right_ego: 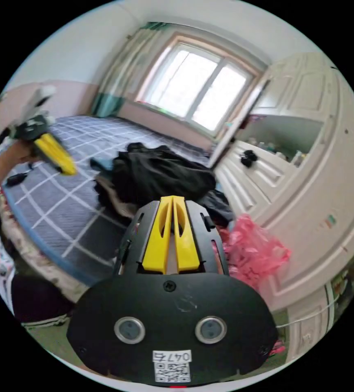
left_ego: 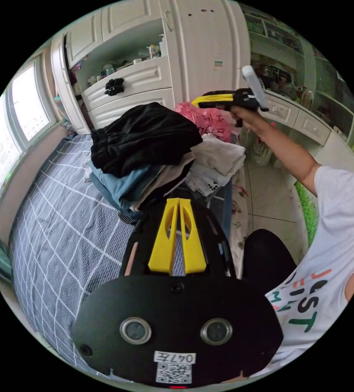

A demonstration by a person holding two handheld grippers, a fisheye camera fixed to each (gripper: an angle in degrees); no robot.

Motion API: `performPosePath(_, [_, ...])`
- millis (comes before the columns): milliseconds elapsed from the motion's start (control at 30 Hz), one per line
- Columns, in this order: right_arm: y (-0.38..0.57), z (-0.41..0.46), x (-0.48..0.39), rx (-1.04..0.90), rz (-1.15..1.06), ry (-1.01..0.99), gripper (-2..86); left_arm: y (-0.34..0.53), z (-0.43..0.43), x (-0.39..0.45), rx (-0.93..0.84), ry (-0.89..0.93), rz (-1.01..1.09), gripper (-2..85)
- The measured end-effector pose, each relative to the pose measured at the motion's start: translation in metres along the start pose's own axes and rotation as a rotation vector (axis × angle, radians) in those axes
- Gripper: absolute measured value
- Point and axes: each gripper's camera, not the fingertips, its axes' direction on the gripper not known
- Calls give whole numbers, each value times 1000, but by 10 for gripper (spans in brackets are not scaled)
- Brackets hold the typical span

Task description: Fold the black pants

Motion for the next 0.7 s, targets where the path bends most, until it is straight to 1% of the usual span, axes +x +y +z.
performPosePath(67, [-7, 60, 32, -98, 27, -4, 27, 4, 2, -1, -1, 19, -7, -8])
performPosePath(100, [-7, 76, 38, -123, 34, -13, 34, 7, 5, -2, -10, 38, -7, -8])
performPosePath(167, [-9, 136, 57, -230, 60, -66, 80, 12, 12, -2, -39, 60, -6, -8])
performPosePath(233, [-9, 172, 66, -295, 99, -86, 103, 17, 19, -3, -63, 88, -6, -8])
performPosePath(267, [-9, 190, 68, -339, 98, -57, 117, 20, 23, -4, -77, 106, -6, -8])
performPosePath(367, [-12, 215, 61, -344, 21, 37, 131, 29, 29, -7, -106, 147, -1, -8])
performPosePath(433, [-15, 225, 53, -349, -36, 44, 133, 35, 32, -7, -118, 171, 5, -7])
performPosePath(533, [-22, 243, 43, -441, -73, 114, 25, 28, 32, -10, -116, 223, 58, -4])
performPosePath(567, [-25, 245, 43, -483, -69, 125, 9, 9, 23, -12, -90, 228, 118, -1])
performPosePath(600, [-28, 243, 43, -481, -66, 127, 7, -17, 8, -16, -29, 218, 180, 5])
performPosePath(633, [-34, 234, 45, -434, -28, 148, 2, -32, -1, -18, 15, 218, 210, 8])
performPosePath(700, [-44, 214, 53, -371, 49, 158, -1, -94, -23, -34, 160, 222, 249, 54])
